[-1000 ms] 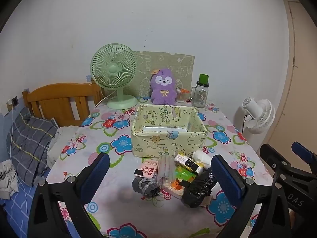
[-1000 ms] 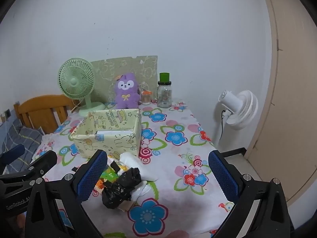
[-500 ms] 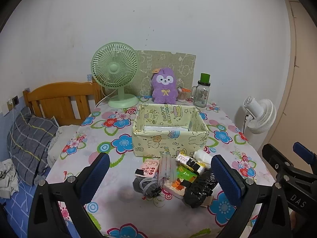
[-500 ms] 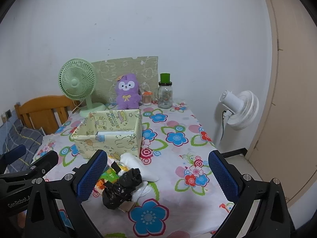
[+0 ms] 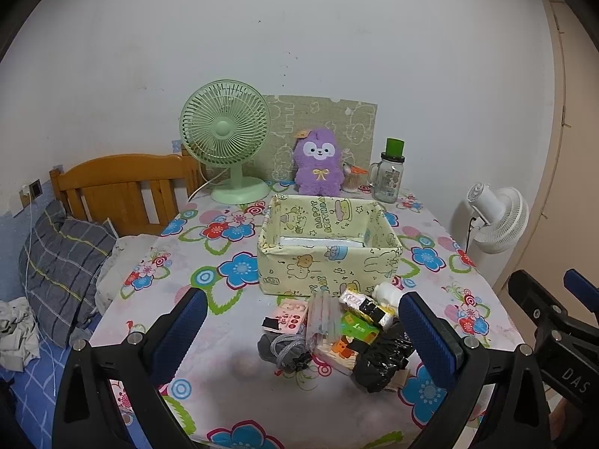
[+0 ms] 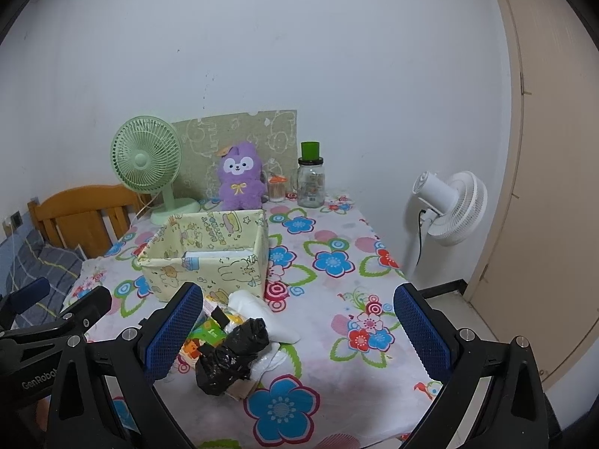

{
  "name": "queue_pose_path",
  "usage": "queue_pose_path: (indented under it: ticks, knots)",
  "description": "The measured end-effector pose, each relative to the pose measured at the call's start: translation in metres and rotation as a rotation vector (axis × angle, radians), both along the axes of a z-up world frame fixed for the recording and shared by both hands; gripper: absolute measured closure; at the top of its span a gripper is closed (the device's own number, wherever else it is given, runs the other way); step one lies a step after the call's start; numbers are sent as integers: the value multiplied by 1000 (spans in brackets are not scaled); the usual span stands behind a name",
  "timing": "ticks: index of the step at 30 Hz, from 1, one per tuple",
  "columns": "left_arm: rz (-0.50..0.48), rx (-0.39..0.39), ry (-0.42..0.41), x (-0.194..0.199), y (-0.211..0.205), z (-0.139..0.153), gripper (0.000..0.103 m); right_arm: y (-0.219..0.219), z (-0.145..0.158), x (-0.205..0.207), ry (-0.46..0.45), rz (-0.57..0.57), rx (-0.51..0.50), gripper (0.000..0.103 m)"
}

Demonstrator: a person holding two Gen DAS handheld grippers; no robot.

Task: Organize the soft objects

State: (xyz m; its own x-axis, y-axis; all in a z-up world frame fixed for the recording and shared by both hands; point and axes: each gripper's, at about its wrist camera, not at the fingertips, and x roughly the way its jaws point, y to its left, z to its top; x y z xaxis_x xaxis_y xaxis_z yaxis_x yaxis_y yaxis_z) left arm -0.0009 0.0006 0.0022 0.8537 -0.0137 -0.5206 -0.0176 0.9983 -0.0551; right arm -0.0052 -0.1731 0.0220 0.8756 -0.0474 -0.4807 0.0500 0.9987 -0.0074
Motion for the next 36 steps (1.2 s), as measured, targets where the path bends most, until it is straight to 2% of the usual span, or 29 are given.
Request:
queue_pose_path:
  ticks: [13,36]
  knots:
    - [-16,-1,-32,0,-3,4,0,-2,2,-2,-11,-1,5,0]
    - [-14,7,-40,1,-6,4,0,-4,4,-6,-14,6,24,0]
